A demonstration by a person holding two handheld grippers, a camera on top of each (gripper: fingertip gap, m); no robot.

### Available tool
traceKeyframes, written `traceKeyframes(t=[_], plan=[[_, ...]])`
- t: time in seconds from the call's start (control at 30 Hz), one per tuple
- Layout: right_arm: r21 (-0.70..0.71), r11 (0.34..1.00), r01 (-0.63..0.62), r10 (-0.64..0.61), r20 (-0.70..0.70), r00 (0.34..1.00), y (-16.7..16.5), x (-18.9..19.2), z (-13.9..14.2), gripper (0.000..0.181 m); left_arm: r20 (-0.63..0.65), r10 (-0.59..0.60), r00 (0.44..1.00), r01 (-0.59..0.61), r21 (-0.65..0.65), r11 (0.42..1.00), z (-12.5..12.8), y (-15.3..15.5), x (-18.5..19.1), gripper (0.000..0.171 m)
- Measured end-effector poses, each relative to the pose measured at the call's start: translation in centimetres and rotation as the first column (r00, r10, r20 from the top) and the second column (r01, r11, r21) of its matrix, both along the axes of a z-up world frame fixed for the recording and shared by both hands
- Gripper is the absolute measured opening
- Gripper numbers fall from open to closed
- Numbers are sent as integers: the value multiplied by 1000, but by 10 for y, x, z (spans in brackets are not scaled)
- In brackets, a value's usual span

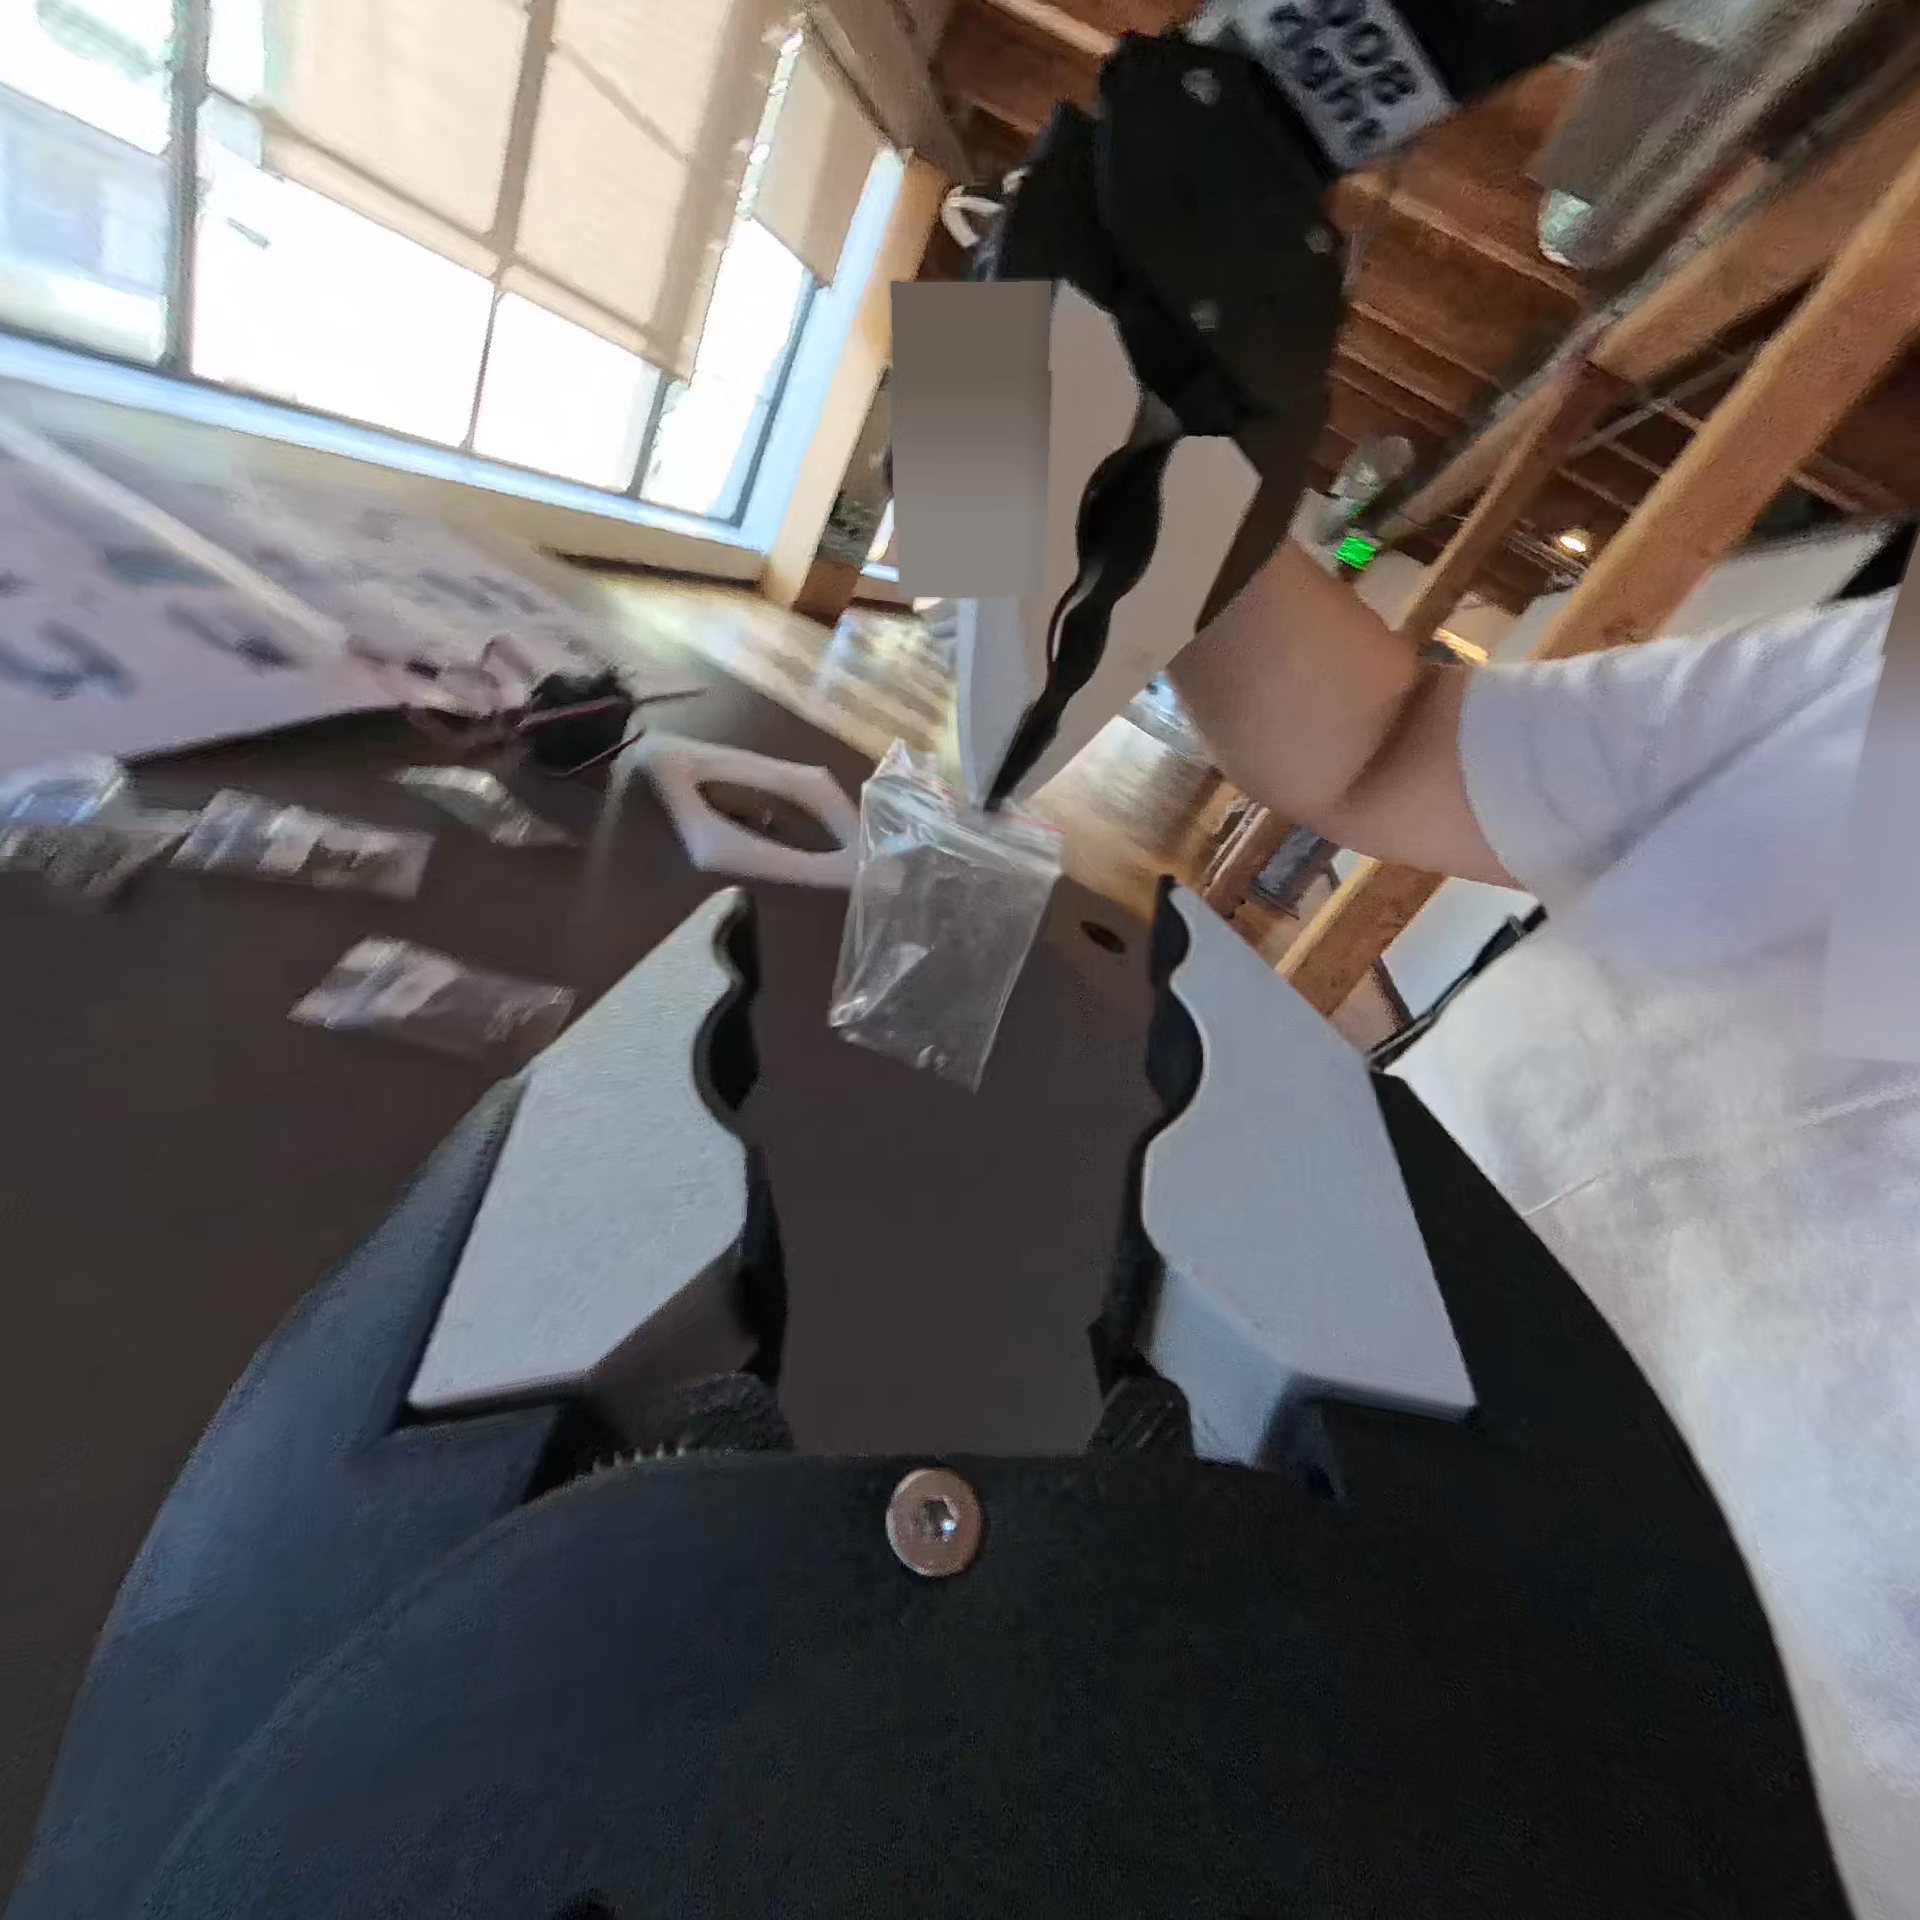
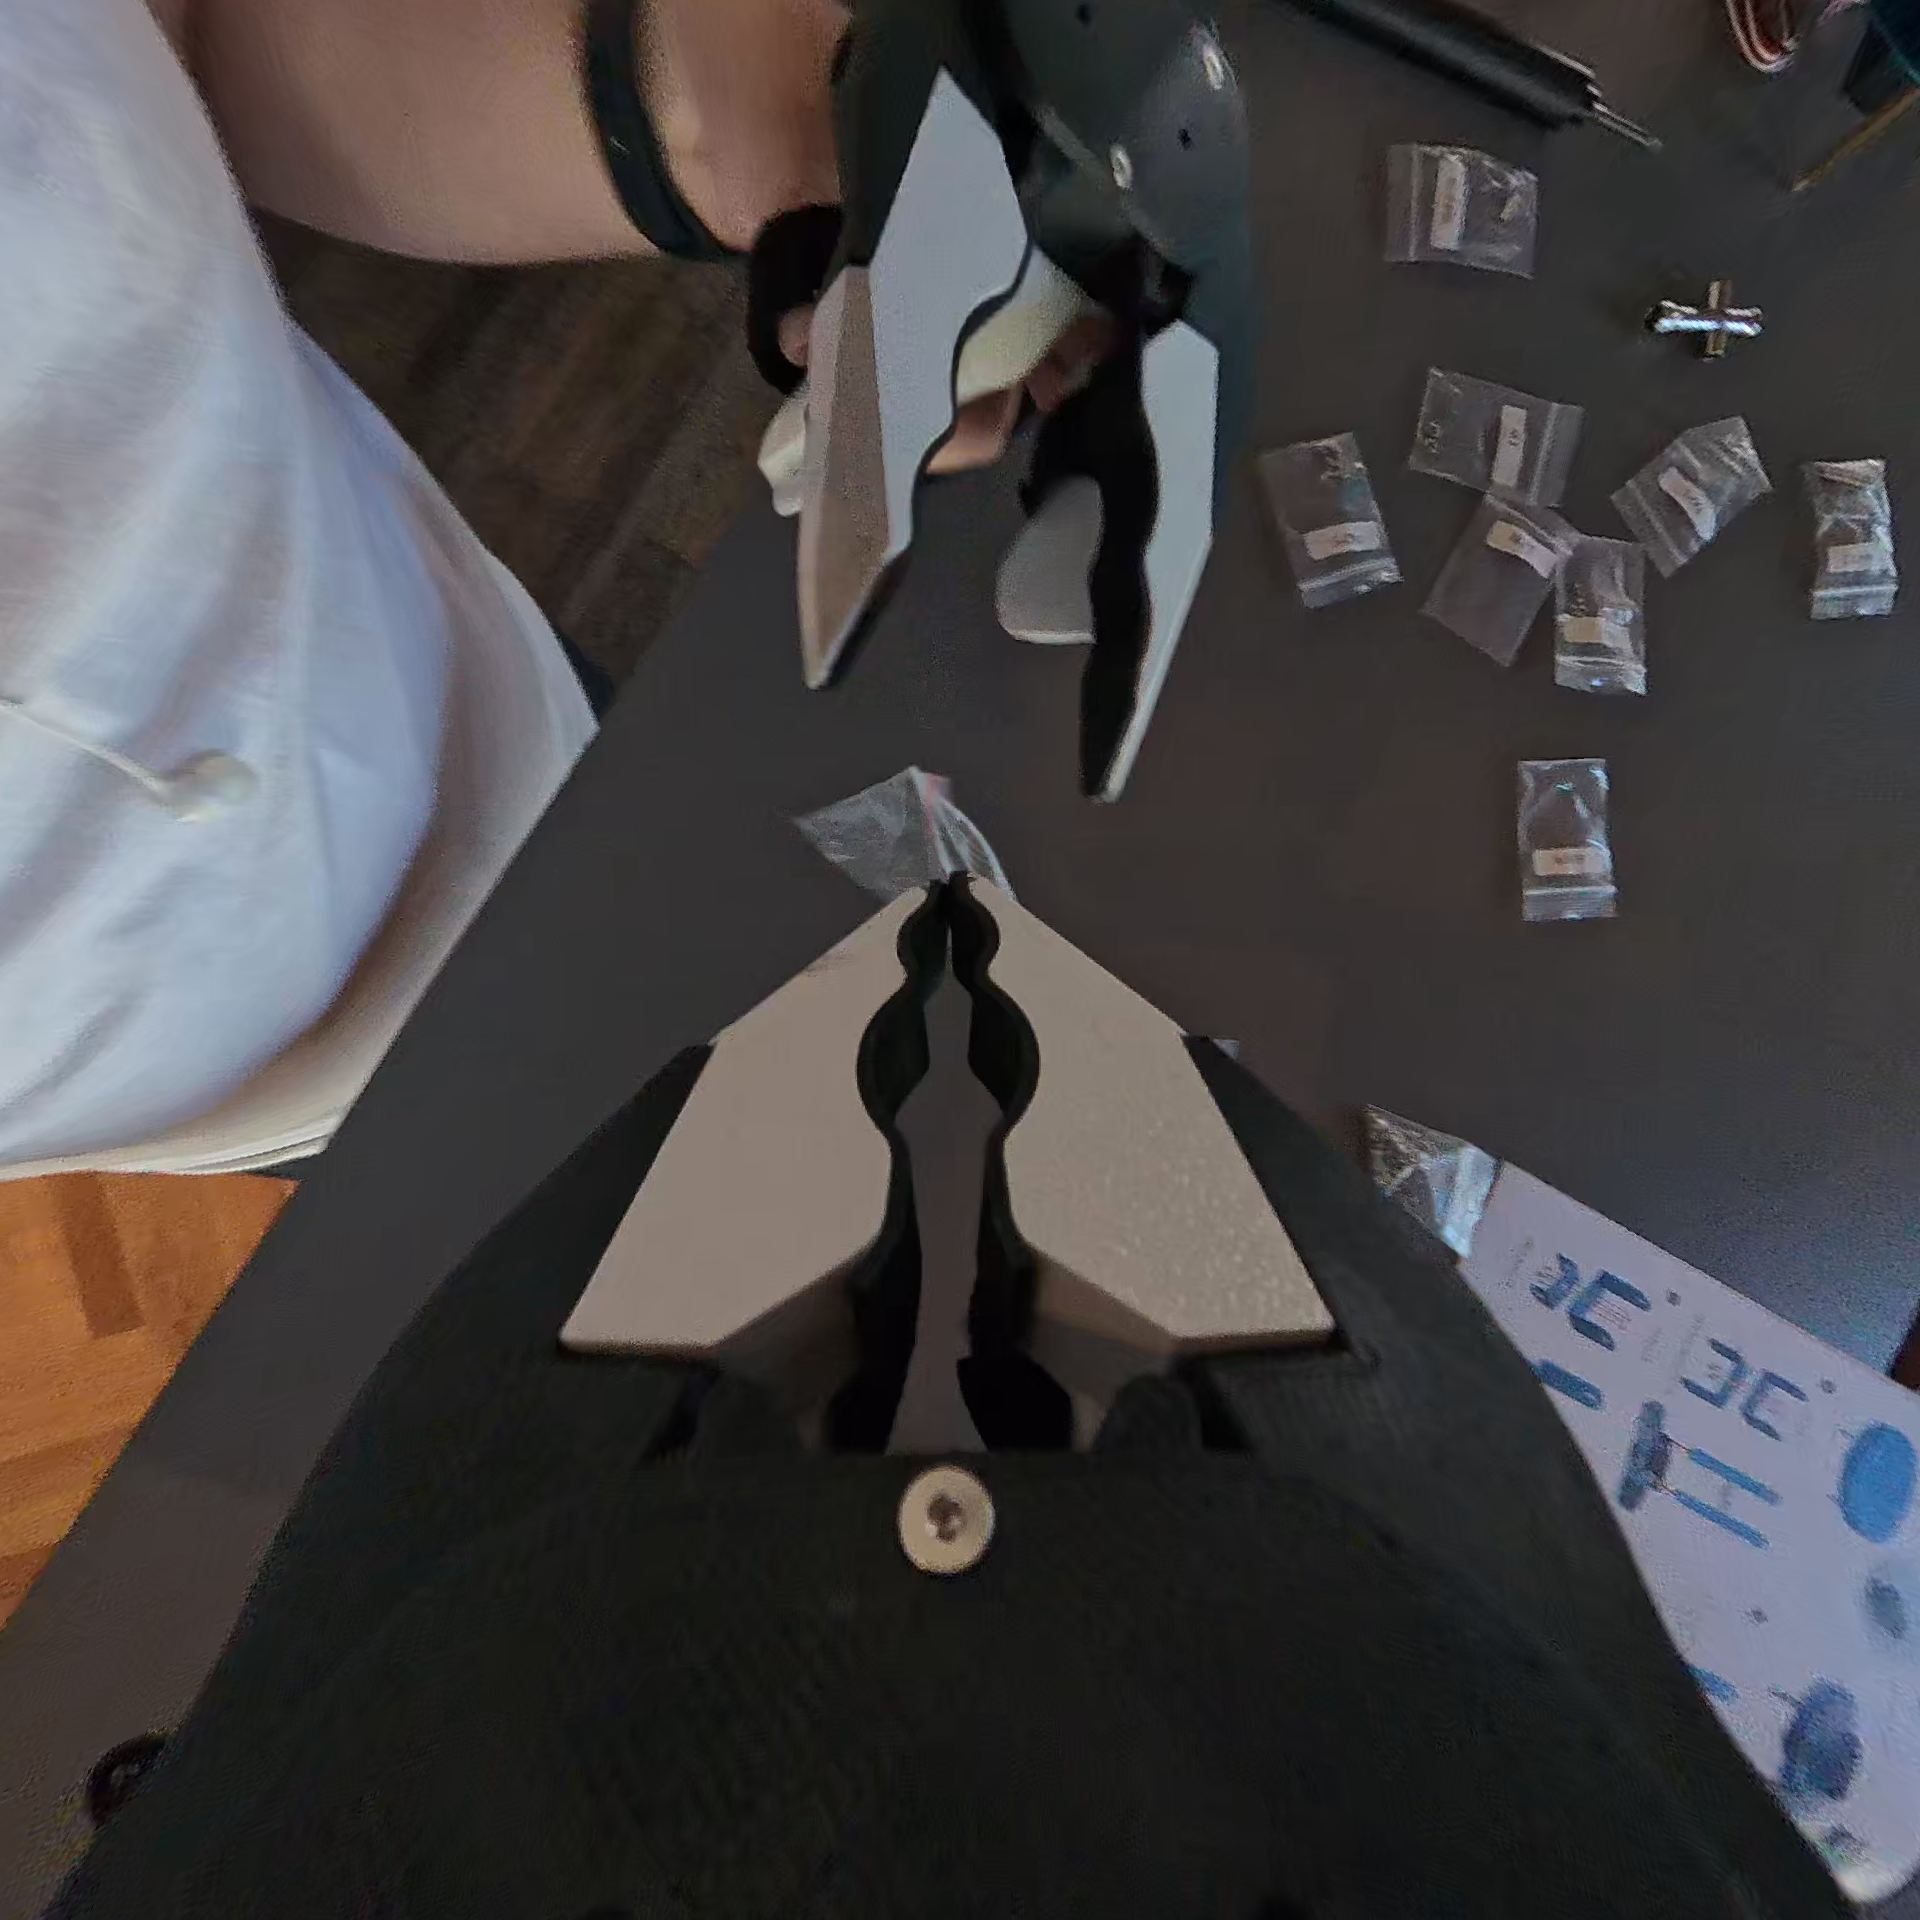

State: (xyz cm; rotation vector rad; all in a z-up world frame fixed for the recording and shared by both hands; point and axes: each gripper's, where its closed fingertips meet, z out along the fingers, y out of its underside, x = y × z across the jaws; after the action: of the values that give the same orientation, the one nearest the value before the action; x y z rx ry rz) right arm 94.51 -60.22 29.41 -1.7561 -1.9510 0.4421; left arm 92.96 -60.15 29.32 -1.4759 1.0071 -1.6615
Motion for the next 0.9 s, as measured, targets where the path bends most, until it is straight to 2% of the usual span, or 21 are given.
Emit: traceKeyframes(t=[0.07,0.13,0.23,0.33,0.4,0.5,0.63,0.77,0.9], plan=[[-35,998,-44,43,-35,998,-16,7,9,0,74,-61,995,57,58,997,12,-13,15,79],[-52,995,-89,86,-60,994,-31,15,17,0,122,-163,979,158,55,986,23,-28,34,80],[-62,988,-139,133,-84,988,-50,33,30,0,104,-268,958,255,118,960,29,-53,67,77],[-86,980,-181,170,-125,978,-71,57,43,0,90,-340,936,317,207,926,33,-81,97,62],[-90,975,-202,190,-131,973,-84,77,50,0,130,-386,913,361,180,915,42,-94,115,54],[-82,972,-222,211,-120,970,-99,107,55,0,182,-412,893,389,153,909,49,-109,140,46],[-101,961,-256,244,-115,963,-118,140,55,0,232,-394,889,355,191,915,56,-127,169,56],[-131,938,-322,304,-144,942,-136,160,58,0,272,-437,858,401,178,899,61,-147,192,63],[-130,920,-369,351,-142,926,-147,176,56,0,269,-445,854,417,156,895,61,-160,210,51]])
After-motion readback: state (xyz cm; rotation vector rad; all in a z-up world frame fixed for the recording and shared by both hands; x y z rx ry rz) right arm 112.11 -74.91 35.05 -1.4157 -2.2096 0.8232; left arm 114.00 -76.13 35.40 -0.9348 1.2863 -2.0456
